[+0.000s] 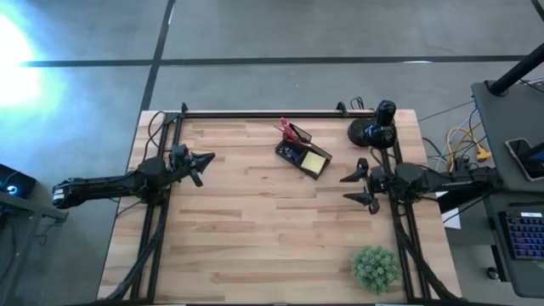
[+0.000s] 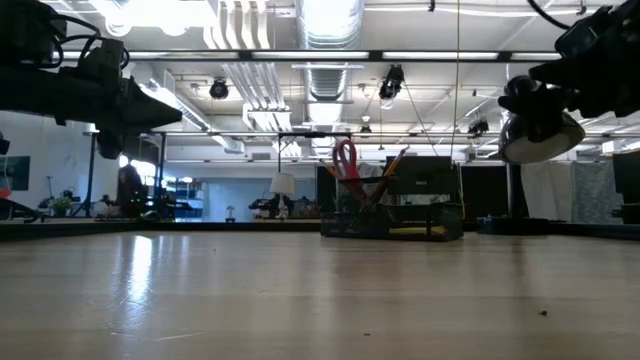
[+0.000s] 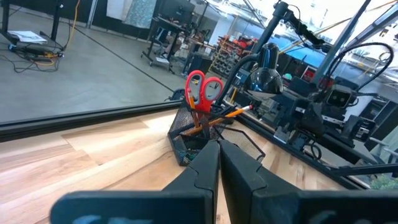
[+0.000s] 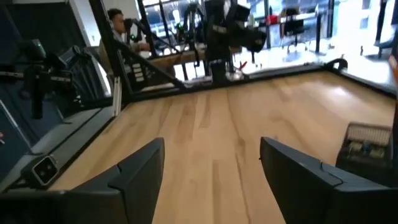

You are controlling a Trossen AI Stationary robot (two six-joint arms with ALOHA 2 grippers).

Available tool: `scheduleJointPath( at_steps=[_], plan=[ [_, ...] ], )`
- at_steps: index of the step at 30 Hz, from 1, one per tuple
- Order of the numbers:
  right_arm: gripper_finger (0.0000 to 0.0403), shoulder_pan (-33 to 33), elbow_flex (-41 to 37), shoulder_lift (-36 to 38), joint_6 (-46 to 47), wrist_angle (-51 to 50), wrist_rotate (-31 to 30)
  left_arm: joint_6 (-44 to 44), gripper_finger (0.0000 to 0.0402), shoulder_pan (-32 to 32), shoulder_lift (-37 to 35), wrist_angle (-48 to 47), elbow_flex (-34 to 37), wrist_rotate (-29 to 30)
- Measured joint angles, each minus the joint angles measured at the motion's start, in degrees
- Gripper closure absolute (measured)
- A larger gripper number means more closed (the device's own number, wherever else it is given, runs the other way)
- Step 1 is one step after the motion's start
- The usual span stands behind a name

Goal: Pick and place office supplies into organizer
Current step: Return to Home Position

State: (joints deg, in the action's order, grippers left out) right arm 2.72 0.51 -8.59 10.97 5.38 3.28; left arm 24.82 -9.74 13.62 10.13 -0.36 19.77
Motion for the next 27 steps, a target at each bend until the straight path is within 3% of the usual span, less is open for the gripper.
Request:
scheduleJointPath(
  at_steps=[7,27],
  plan=[
    [0.0144,-0.03,0.00,0.25,-5.67,2.23,-1.04,0.00,0.0402,0.00,0.00,0.00,0.00,0.02],
    [0.0142,-0.02,0.00,0.25,-5.04,2.18,-1.45,0.03,0.0402,0.02,0.03,-0.11,0.02,0.00]
  ],
)
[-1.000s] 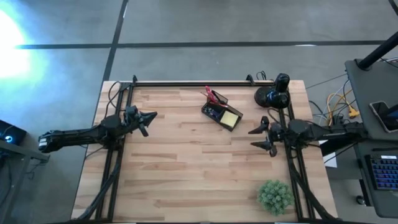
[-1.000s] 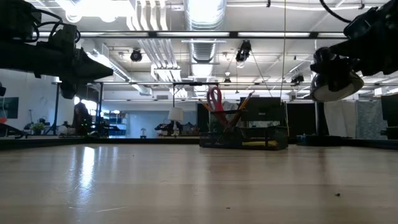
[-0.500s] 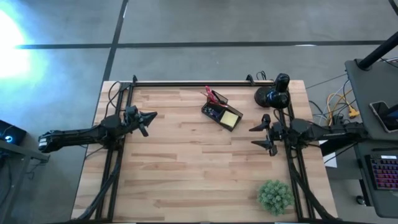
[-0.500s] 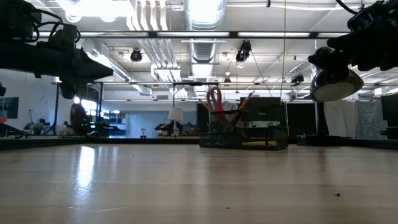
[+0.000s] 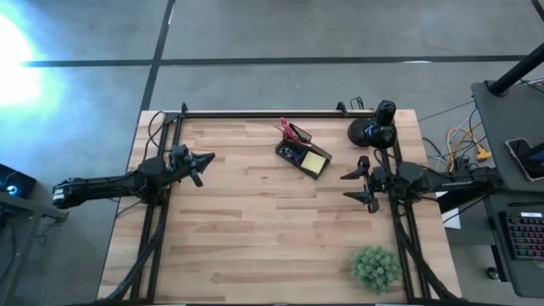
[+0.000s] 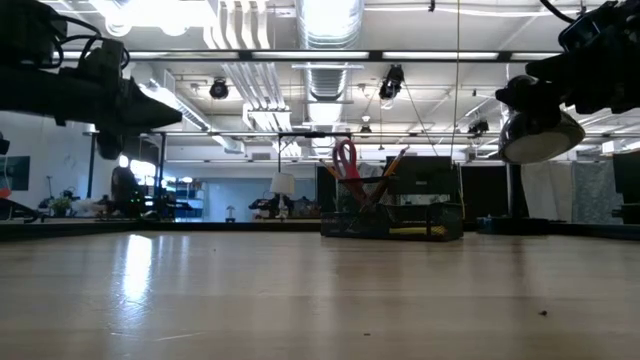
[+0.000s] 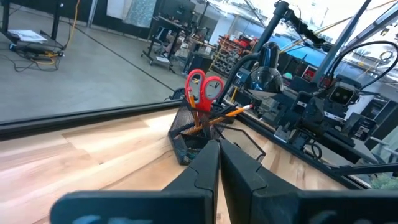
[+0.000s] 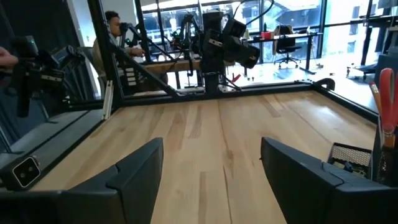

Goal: Pick and place office supplies into organizer
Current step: Return to Home Position

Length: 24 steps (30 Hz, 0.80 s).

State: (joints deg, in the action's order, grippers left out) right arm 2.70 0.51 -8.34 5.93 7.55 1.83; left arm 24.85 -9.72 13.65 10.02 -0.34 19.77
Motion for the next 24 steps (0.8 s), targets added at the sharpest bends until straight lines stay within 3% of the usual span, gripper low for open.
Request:
scheduleJointPath(
  at_steps=[5,9,14,18,20,24],
  plan=[
    [0.0147,0.00,0.00,0.00,0.02,-0.02,-0.02,1.35,0.0402,-0.06,-1.41,-1.28,0.07,-3.55],
    [0.0151,0.02,0.00,0.00,-0.02,0.00,-0.07,-7.85,0.0402,-0.07,-6.48,-7.60,0.07,-11.02],
    [0.0150,0.02,0.00,-0.07,0.01,-0.05,-0.09,-16.65,0.0402,-0.34,-12.53,-7.31,0.07,-19.39],
    [0.0147,0.02,0.02,-0.09,-0.02,-0.02,-0.19,-11.54,0.0402,-0.37,-10.38,-8.43,0.05,-24.26],
    [0.0147,0.02,0.02,-0.07,0.02,-0.04,-0.37,-14.96,0.0402,-0.42,-8.83,-8.12,0.07,-26.21],
    [0.0152,0.02,0.02,-0.07,-0.03,0.00,-0.39,-12.67,0.0402,-0.42,-7.34,-7.82,0.05,-24.82]
  ],
)
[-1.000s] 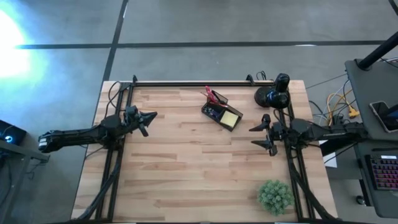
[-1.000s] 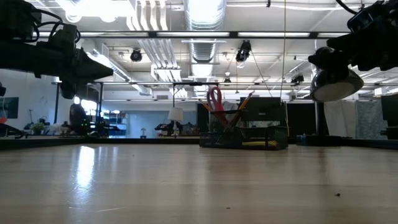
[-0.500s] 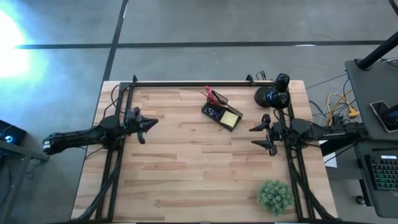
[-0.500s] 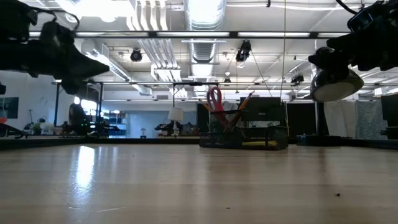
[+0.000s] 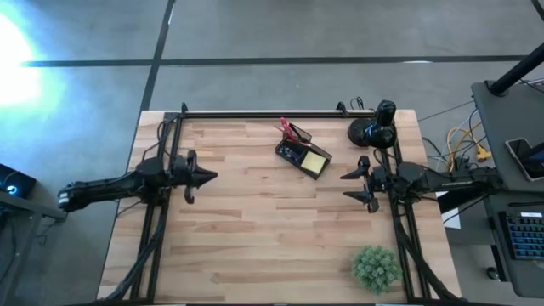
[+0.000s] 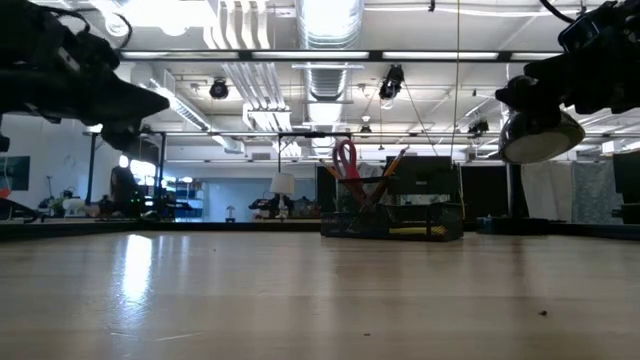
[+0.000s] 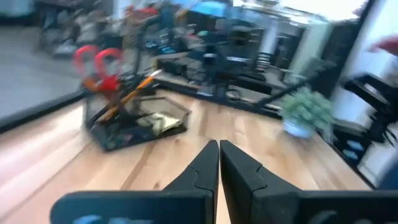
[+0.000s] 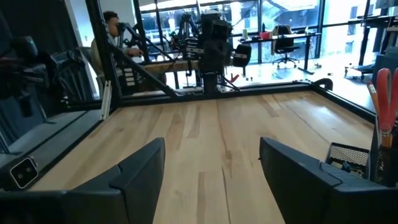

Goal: Pick and place office supplies into organizer
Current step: Return to Home Position

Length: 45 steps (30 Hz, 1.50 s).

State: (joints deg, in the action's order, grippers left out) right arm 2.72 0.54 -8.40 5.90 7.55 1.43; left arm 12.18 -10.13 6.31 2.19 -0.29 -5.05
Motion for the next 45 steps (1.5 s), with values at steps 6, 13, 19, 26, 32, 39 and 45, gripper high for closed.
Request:
scheduleJointPath(
  at_steps=[6,13,19,26,32,39,45],
  plan=[
    [0.0152,0.00,0.02,0.00,0.00,0.00,0.00,3.83,0.0402,0.00,1.74,0.69,-0.06,2.34],
    [0.0147,0.00,0.02,0.00,0.03,-0.02,0.00,3.95,0.0402,0.57,3.03,0.54,0.02,2.44],
    [0.0153,0.00,0.02,-0.02,0.03,-0.04,-0.02,3.96,0.0402,7.52,-2.40,-0.31,0.02,4.15],
    [0.0149,0.00,0.07,-0.41,0.01,0.07,-0.04,-12.15,0.0402,9.60,-2.79,0.35,0.02,-4.97],
    [0.0145,0.00,0.07,-0.42,-0.01,-0.03,-0.04,-20.06,0.0402,9.62,-2.00,-0.35,0.02,2.27],
    [0.0152,0.00,0.07,-0.42,0.02,-0.02,-0.04,-20.10,0.0402,9.62,1.16,-0.32,0.02,2.24],
    [0.0147,0.00,0.07,-0.42,0.01,-0.02,-0.04,-20.10,0.0402,9.62,3.30,-0.20,0.02,2.27]
  ],
)
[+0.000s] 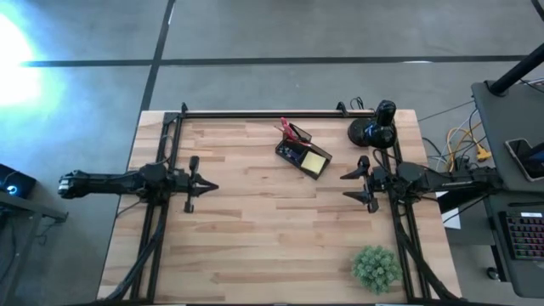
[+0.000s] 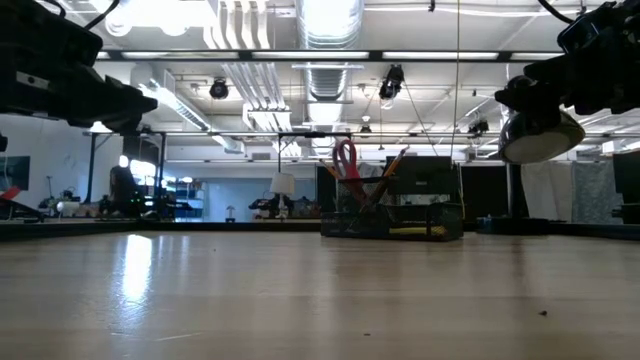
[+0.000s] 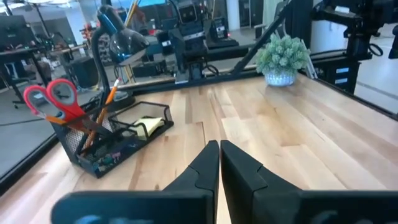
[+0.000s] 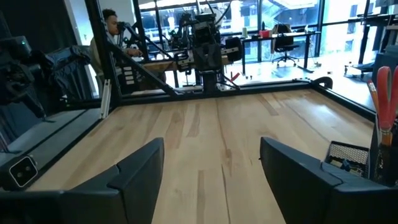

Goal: Pick and place office supplies into organizer
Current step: Return to Home Position

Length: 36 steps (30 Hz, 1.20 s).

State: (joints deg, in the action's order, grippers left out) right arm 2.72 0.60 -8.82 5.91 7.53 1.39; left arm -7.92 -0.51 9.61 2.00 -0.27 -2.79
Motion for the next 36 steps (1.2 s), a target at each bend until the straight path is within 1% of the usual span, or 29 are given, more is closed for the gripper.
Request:
scheduleJointPath(
  at_steps=[5,14,23,31,36],
  plan=[
    [0.0145,0.00,0.00,0.00,0.02,0.00,0.00,0.00,0.0402,0.00,1.26,0.02,0.00,0.00],
    [0.0152,0.00,-0.02,0.00,0.02,0.01,0.02,0.00,0.0402,0.00,2.77,0.07,0.00,0.00],
    [0.0145,0.00,-0.02,0.00,0.00,0.01,0.00,0.00,0.0402,0.00,2.99,0.08,0.00,0.00],
    [0.0149,0.00,-0.04,0.00,0.02,0.00,0.00,0.00,0.0402,0.00,3.06,0.07,0.00,0.01],
    [0.0144,0.00,-0.04,0.00,0.02,0.00,0.00,0.01,0.0402,0.00,2.99,0.08,0.00,0.00]
  ],
)
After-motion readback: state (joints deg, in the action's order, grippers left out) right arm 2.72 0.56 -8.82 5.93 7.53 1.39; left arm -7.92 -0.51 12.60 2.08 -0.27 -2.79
